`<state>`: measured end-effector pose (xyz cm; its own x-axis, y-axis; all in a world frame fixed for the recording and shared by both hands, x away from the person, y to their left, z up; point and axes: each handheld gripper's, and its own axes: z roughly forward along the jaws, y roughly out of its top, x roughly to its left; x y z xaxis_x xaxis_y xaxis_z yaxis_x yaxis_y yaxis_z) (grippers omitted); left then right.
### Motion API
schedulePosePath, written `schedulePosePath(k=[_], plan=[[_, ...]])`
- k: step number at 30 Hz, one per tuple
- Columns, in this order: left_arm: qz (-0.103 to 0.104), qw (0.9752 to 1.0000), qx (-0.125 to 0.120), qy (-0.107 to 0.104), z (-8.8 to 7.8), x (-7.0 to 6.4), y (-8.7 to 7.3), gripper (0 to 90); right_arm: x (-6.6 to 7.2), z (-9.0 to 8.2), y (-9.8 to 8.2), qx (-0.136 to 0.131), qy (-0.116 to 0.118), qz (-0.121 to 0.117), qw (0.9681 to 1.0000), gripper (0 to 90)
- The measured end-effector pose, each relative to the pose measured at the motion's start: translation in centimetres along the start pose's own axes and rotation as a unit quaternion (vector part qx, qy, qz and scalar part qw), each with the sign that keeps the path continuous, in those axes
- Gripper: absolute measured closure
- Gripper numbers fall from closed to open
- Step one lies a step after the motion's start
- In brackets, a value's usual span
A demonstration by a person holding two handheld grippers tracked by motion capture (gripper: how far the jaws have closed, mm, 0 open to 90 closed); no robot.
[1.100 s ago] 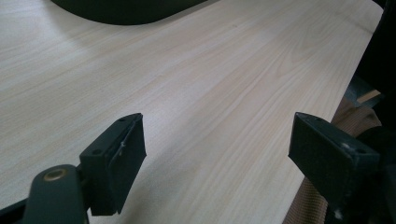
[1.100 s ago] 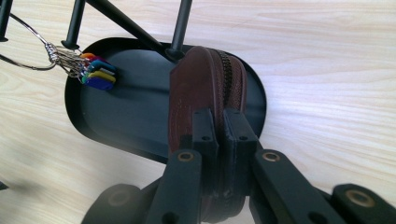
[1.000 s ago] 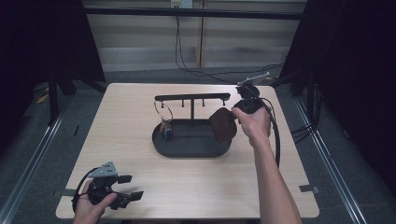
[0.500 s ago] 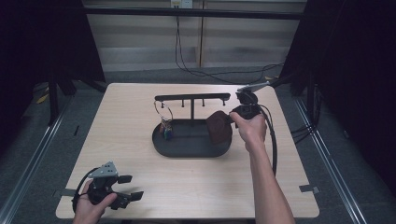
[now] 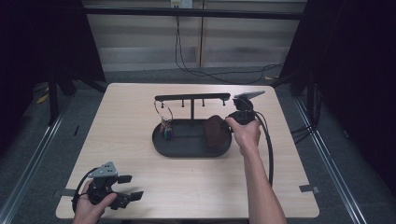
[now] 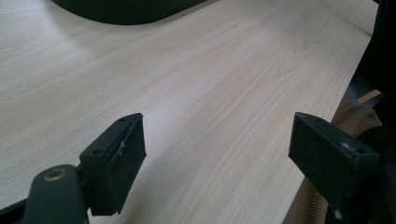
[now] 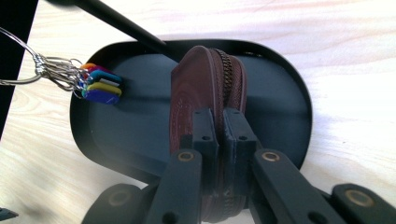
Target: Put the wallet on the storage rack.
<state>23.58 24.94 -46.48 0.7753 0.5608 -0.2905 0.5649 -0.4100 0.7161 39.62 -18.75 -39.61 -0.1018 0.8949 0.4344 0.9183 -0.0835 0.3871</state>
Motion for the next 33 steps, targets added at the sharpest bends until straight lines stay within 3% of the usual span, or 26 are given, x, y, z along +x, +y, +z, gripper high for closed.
schedulePosePath(k=[20,25,33], plan=[[0.000,1.0000,0.000,0.001,-0.1,0.1,0.0,18.6,-1.3,2.8,-0.5,-0.006,0.019,0.006,0.9998,84.7],[-0.001,1.0000,-0.001,0.001,-0.1,0.1,0.0,18.6,-1.4,3.2,-0.6,-0.004,0.011,0.005,0.9999,83.9],[-0.003,1.0000,0.001,0.002,0.1,0.2,0.1,18.6,-2.9,3.6,-1.0,-0.004,0.006,0.013,0.9999,82.1]])
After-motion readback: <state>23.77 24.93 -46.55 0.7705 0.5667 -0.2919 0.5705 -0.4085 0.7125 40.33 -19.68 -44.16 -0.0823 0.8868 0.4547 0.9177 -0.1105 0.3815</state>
